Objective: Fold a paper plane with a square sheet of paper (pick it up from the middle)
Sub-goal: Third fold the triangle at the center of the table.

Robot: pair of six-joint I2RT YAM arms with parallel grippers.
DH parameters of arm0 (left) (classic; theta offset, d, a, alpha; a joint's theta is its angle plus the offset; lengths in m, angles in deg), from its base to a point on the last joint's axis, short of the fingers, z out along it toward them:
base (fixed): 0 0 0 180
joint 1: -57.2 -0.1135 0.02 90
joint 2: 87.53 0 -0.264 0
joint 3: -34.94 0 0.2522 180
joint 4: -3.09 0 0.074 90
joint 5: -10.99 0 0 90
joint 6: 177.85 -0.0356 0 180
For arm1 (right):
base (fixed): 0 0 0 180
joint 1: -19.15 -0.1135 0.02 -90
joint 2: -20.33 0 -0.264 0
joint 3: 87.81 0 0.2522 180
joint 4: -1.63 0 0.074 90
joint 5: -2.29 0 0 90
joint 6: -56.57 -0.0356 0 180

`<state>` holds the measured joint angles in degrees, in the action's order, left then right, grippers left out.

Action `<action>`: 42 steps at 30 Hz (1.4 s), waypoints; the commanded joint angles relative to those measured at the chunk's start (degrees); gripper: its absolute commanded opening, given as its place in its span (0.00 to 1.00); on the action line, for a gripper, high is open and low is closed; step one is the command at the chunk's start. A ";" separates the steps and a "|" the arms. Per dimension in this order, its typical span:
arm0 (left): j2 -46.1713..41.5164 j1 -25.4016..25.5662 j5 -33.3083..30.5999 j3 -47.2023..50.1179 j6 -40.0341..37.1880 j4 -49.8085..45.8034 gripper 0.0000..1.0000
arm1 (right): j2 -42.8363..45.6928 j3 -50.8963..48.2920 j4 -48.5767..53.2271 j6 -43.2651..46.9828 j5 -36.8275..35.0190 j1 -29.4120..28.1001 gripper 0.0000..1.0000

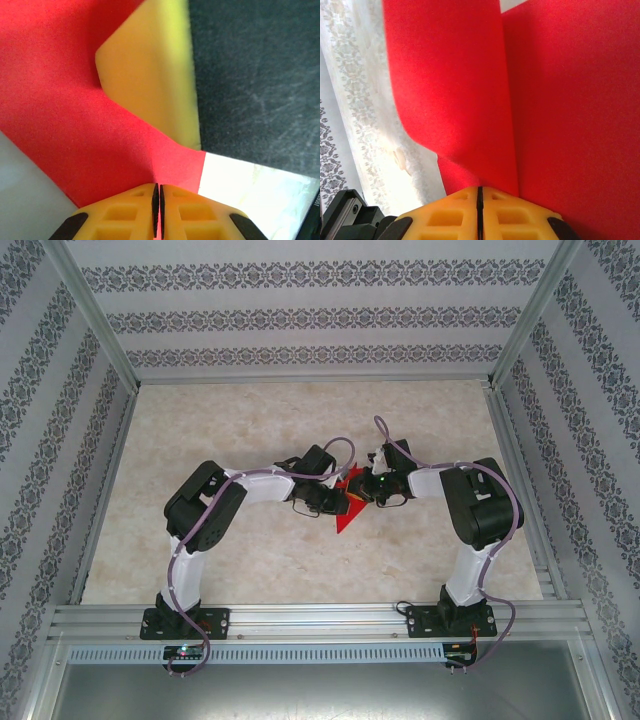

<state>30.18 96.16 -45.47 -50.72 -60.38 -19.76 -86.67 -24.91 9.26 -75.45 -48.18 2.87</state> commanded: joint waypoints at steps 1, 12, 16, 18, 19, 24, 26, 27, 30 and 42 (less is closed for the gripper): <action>0.56 0.32 -5.97 1.71 -4.43 -8.33 0.14 | -0.71 1.35 3.83 0.53 -4.17 -0.12 0.10; 0.48 0.28 -9.97 5.43 -9.09 -11.96 0.14 | -2.58 6.80 6.22 1.41 -6.60 0.80 0.11; 1.03 0.24 -8.90 5.86 -9.76 -12.21 0.14 | -3.64 8.73 7.01 1.84 -7.50 1.17 0.11; 1.36 0.22 -8.48 5.96 -10.16 -12.53 0.14 | -4.40 9.85 7.62 2.33 -8.13 1.51 0.11; 1.54 0.24 -8.29 5.86 -10.47 -12.95 0.14 | -4.89 10.64 8.06 2.58 -8.14 1.67 0.11; 1.56 0.15 -7.62 6.16 -11.33 -13.49 0.14 | -6.71 13.44 10.18 3.94 -9.50 2.86 0.11; 1.64 0.15 -7.35 6.43 -11.62 -13.81 0.14 | -7.24 14.08 10.22 4.22 -9.38 3.72 0.11; 1.64 0.15 -7.09 6.66 -11.56 -13.68 0.14 | -7.54 14.50 10.34 4.38 -9.39 4.09 0.11; 1.65 0.15 -6.43 7.03 -11.83 -13.84 0.14 | -8.69 16.05 10.64 4.75 -8.90 5.05 0.11; 1.73 -0.11 -5.28 7.04 -12.17 -14.47 0.14 | -13.36 23.72 15.04 7.01 -9.93 7.92 0.11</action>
<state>28.19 96.10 -48.44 -48.14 -71.03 -20.26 -97.92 -3.51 22.92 -70.75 -53.77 9.67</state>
